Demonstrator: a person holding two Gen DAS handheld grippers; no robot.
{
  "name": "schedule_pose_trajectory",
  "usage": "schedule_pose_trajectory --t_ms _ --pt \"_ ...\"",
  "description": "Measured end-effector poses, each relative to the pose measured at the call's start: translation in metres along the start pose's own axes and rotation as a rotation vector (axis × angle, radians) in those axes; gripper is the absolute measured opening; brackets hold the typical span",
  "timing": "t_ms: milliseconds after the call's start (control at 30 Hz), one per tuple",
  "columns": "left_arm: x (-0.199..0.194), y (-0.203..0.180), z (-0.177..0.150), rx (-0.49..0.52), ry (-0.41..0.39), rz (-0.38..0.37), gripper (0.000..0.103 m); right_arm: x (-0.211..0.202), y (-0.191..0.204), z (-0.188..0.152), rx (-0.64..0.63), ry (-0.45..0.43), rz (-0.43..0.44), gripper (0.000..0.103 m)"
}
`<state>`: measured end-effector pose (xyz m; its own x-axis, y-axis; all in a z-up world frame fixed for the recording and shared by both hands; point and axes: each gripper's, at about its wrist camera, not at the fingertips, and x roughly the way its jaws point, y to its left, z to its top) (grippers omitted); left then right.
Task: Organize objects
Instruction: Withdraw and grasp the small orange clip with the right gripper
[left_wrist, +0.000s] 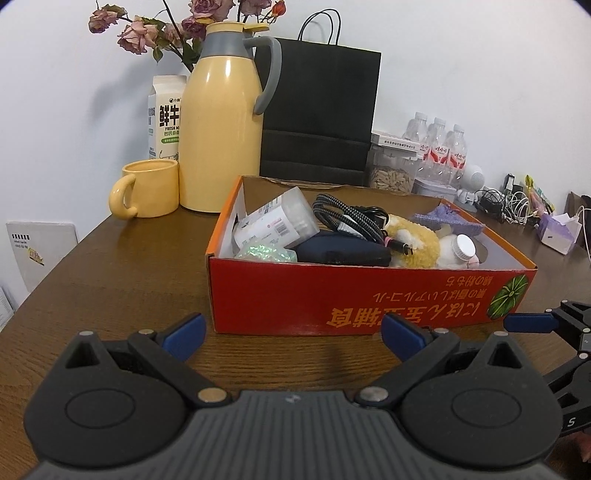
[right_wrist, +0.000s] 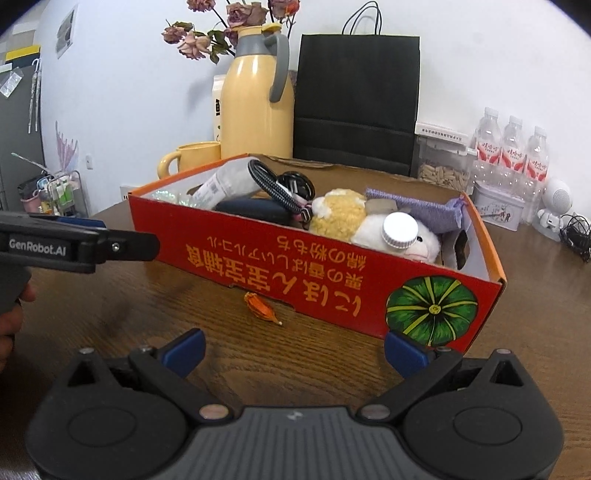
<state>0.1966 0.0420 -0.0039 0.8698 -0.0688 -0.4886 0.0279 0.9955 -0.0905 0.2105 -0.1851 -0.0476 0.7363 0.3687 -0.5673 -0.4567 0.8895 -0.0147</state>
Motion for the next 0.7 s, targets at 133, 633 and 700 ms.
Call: schedule_pose_trajectory --t_ms 133,633,700 --pt "0.001 -0.002 -0.001 0.004 0.001 0.004 0.103 0.003 -0.001 0.0 0.012 0.015 0.002 0.103" --pt "-0.003 0.001 -0.002 -0.006 -0.006 0.017 0.103 0.023 0.014 0.012 0.055 0.035 0.018 0.056" --pt "-0.003 0.001 -0.002 -0.006 -0.006 0.015 0.103 0.028 0.017 0.016 0.062 0.034 0.01 0.046"
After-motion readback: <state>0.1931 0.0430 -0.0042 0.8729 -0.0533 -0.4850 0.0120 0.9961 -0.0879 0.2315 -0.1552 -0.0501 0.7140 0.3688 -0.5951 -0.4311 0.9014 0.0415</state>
